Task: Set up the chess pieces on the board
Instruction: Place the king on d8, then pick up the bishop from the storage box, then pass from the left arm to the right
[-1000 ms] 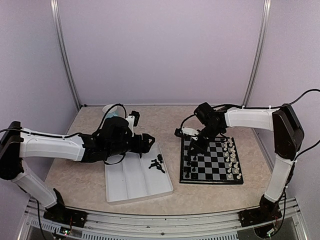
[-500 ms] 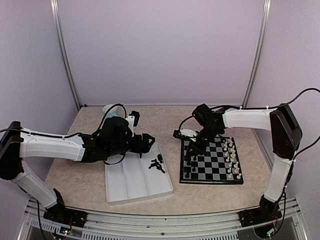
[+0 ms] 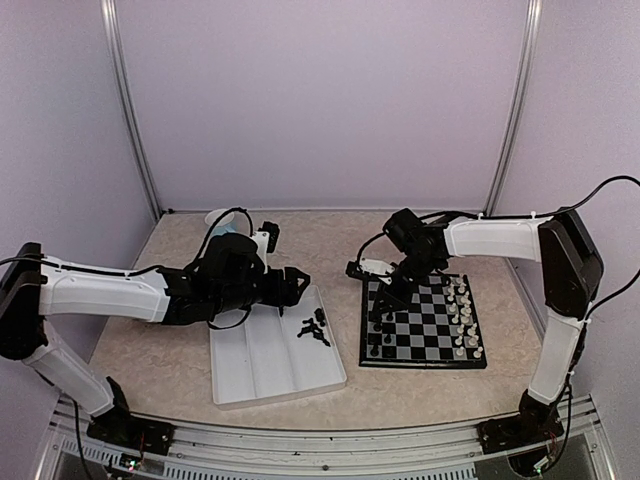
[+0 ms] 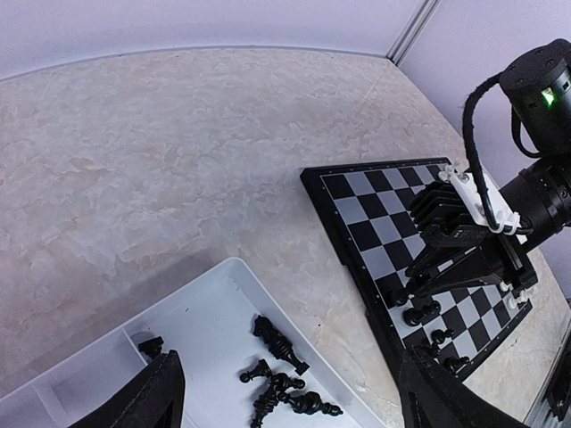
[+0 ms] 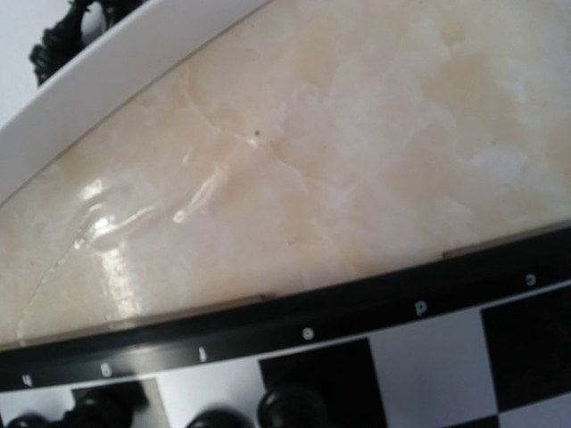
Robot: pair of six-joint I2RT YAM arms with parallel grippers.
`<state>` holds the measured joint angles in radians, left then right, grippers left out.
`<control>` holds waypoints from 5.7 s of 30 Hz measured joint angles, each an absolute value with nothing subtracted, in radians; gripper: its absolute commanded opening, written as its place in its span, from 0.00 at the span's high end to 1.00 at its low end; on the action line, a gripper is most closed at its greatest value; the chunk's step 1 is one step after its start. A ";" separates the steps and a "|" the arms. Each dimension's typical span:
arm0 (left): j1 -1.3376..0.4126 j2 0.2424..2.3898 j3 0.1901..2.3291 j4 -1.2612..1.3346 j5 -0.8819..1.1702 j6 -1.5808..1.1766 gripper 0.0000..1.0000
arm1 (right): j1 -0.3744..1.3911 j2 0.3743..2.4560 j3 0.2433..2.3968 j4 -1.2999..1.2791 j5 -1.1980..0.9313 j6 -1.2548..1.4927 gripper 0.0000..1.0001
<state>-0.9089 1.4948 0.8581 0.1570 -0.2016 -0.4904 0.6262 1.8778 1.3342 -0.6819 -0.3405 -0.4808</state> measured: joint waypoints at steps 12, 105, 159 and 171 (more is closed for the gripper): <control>-0.909 1.495 0.858 0.156 -0.199 -0.494 0.17 | 0.627 1.881 1.335 -0.683 -0.336 -0.478 0.71; -0.959 1.887 1.122 -0.267 0.125 0.006 0.92 | 0.612 1.576 1.244 -0.661 -0.481 -0.498 0.70; -1.039 1.676 0.886 0.210 0.130 -0.262 0.91 | 0.674 1.991 1.380 -0.710 -1.076 -0.222 0.77; -1.040 1.676 0.886 0.207 0.123 -0.262 0.51 | 0.674 1.991 1.387 -0.707 -1.085 -0.218 1.00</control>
